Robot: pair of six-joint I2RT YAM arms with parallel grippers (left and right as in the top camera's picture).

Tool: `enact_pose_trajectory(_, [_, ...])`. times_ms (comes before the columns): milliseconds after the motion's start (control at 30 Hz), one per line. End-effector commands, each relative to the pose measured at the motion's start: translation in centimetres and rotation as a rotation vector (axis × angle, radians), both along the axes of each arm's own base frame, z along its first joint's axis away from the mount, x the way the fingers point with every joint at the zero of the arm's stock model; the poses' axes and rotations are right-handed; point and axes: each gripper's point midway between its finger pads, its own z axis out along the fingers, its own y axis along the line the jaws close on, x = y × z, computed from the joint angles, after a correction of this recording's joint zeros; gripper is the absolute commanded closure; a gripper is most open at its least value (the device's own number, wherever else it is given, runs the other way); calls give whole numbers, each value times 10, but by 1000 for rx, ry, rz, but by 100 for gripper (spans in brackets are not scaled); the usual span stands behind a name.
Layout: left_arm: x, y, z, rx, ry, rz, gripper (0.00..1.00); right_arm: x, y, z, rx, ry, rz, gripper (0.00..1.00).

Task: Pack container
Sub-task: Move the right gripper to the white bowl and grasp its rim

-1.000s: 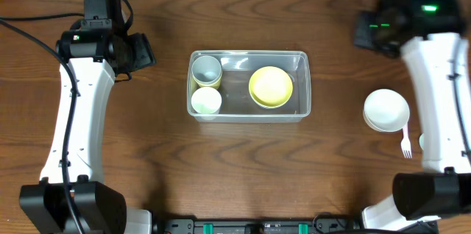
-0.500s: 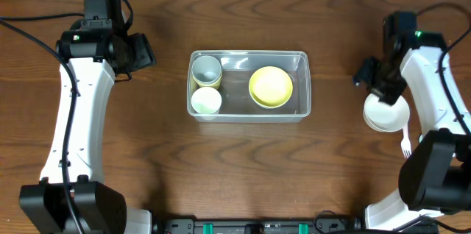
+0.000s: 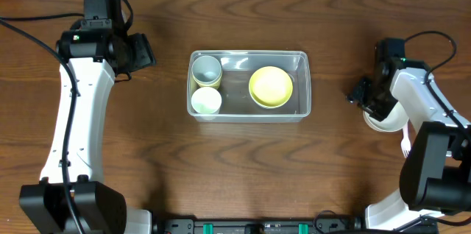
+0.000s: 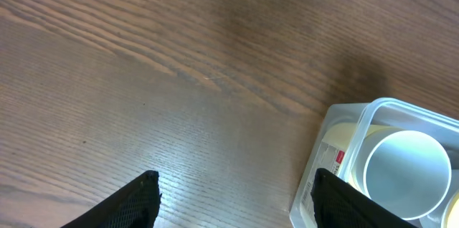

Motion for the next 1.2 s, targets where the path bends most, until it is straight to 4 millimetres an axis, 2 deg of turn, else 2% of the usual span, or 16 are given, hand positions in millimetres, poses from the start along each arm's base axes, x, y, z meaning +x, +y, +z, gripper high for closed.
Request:
enact_pose_trajectory(0, [-2, 0, -4, -7, 14, 9, 32, -4, -5, -7, -18, 5, 21, 46])
enact_pose_trajectory(167, [-2, 0, -4, -7, 15, 9, 32, -1, -11, -7, -55, -6, 34, 66])
enact_pose_trajectory(233, [-2, 0, -4, -7, 15, 9, 32, 1, -13, -7, -64, -13, 37, 71])
enact_pose_trajectory(433, [-2, 0, -4, -7, 16, 9, 32, 10, -14, -6, -71, -52, 39, 79])
enact_pose_trajectory(633, [-2, 0, -4, -7, 17, 9, 31, 20, -15, -4, -78, -90, 57, 99])
enact_pose_trajectory(833, [-2, 0, -4, -7, 17, 9, 32, 25, -16, -3, -82, -108, 64, 99])
enact_pose_trajectory(967, [-2, 0, -4, -7, 17, 9, 32, 34, -14, 1, -94, -141, 119, 99])
enact_pose_trajectory(1100, [-2, 0, -4, -7, 17, 9, 32, 51, -7, 19, -109, -172, 242, 99])
enact_pose_trajectory(1167, [-2, 0, -4, -7, 17, 9, 32, 61, 6, 36, -95, -189, 339, 99])
